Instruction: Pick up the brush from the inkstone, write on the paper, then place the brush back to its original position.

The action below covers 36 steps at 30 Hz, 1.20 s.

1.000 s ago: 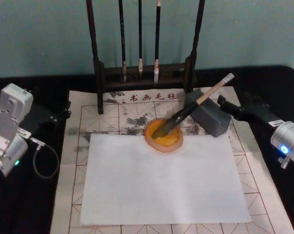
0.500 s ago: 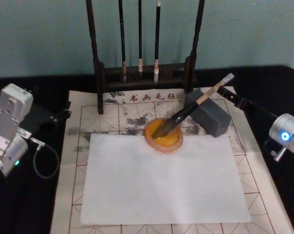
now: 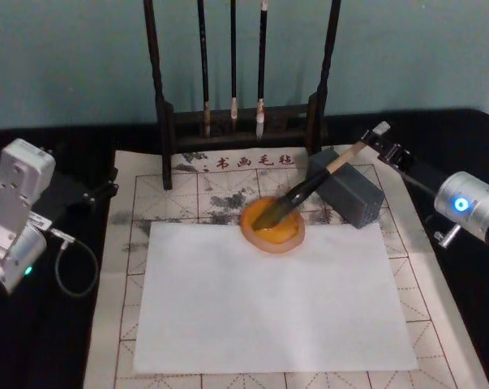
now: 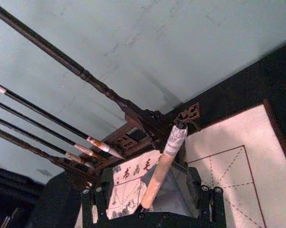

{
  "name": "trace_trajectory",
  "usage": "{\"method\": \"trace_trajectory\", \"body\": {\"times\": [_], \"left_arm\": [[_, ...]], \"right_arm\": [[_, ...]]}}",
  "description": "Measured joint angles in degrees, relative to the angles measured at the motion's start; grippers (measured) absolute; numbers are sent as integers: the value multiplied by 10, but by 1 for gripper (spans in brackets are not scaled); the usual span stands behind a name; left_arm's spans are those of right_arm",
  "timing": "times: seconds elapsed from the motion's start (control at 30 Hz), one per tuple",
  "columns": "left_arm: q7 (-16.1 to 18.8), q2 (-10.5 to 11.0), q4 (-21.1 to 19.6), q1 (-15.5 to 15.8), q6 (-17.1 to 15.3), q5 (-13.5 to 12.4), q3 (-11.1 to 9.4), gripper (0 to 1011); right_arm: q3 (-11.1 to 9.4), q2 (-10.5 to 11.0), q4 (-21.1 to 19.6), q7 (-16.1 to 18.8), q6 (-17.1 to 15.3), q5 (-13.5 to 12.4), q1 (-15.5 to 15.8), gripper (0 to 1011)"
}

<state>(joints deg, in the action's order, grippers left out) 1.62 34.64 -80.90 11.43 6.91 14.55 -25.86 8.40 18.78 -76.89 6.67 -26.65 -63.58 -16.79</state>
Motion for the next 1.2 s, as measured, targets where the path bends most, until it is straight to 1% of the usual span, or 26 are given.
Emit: {"method": "trace_trajectory", "body": {"times": [0.33, 0.5, 0.8, 1.0, 1.2], "left_arm": [[0, 0, 0, 0, 0, 0, 0, 1001], [0, 0, 0, 0, 0, 0, 0, 1001], [0, 0, 0, 0, 0, 0, 0, 1001], [0, 0, 0, 0, 0, 0, 0, 1001], [0, 0, 0, 0, 0, 0, 0, 1001]], "right_arm": [[8, -9, 17, -18, 0, -18, -15, 1002], [12, -15, 37, -30, 2, -30, -30, 1002], [16, -22, 68, -39, 5, -49, -53, 1002], [19, -23, 73, -38, 8, -61, -58, 1002], [24, -19, 65, -40, 8, -70, -54, 1002]]}}
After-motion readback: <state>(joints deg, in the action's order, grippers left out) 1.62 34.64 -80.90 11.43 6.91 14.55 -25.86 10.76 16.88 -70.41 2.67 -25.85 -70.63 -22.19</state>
